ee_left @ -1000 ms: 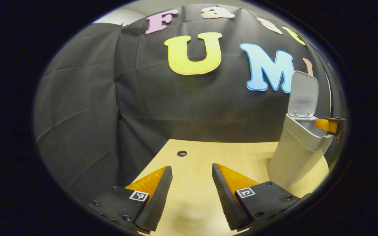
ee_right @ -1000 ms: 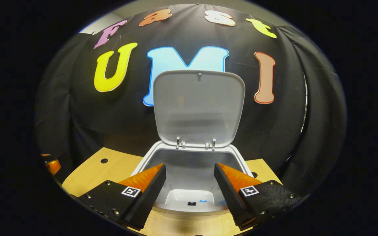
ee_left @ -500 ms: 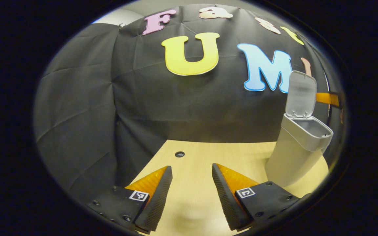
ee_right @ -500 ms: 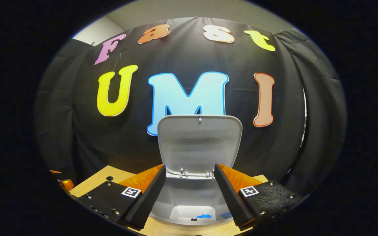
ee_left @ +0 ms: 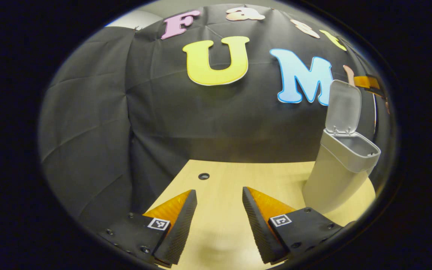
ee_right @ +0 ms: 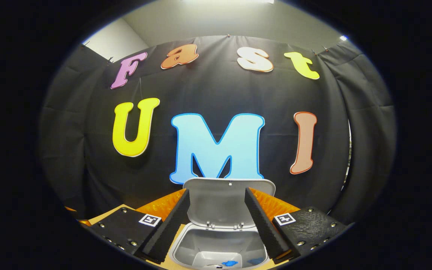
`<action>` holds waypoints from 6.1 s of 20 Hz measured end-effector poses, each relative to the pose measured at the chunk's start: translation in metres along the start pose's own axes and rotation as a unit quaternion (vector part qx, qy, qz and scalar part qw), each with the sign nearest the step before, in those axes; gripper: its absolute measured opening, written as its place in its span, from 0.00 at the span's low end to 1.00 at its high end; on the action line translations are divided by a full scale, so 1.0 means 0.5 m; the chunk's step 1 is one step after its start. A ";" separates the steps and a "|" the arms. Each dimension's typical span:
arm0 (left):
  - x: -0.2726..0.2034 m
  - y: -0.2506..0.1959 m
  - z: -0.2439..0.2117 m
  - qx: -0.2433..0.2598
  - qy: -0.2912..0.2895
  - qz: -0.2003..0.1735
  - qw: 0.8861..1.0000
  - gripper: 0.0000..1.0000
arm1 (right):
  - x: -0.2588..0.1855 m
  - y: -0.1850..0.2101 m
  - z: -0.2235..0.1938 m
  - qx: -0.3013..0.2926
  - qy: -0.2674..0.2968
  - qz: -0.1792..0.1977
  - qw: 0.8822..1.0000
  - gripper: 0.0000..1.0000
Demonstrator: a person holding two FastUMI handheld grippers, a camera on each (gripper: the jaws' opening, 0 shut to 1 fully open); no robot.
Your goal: Press the lid of the desktop garbage bin to open it, pick up the crumpled paper on the desktop and throw it into the bin, then pick up the pop can on the desktop and drop it into the bin, and finally close the garbage bin lid.
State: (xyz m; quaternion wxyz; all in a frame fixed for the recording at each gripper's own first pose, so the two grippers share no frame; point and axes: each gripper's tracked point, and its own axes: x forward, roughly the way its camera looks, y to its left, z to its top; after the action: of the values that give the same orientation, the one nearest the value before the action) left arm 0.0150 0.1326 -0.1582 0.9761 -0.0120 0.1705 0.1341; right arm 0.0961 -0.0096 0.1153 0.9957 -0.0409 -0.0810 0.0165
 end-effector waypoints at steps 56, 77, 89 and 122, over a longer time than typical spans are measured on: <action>-0.058 0.013 -0.029 -0.010 -0.007 0.009 1.000 0.82 | -0.017 -0.037 -0.130 -0.004 0.080 -0.017 0.997 0.94; -0.059 0.017 -0.042 -0.018 -0.005 0.007 1.000 0.82 | -0.104 -0.011 -0.357 0.007 0.159 -0.022 0.987 0.95; -0.052 -0.002 -0.022 -0.008 -0.016 -0.008 1.000 0.89 | -0.101 -0.012 -0.356 0.013 0.122 -0.023 0.992 0.95; -0.147 -0.097 0.177 0.016 -0.127 -0.078 0.989 0.85 | -0.255 0.041 -0.136 0.021 0.030 -0.021 0.999 0.94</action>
State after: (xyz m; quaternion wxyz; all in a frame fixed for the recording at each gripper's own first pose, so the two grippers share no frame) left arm -0.0096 0.0728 -0.0513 0.9974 0.0072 0.0461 0.0549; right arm -0.0191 0.0006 0.0264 0.9985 -0.0183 -0.0520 -0.0038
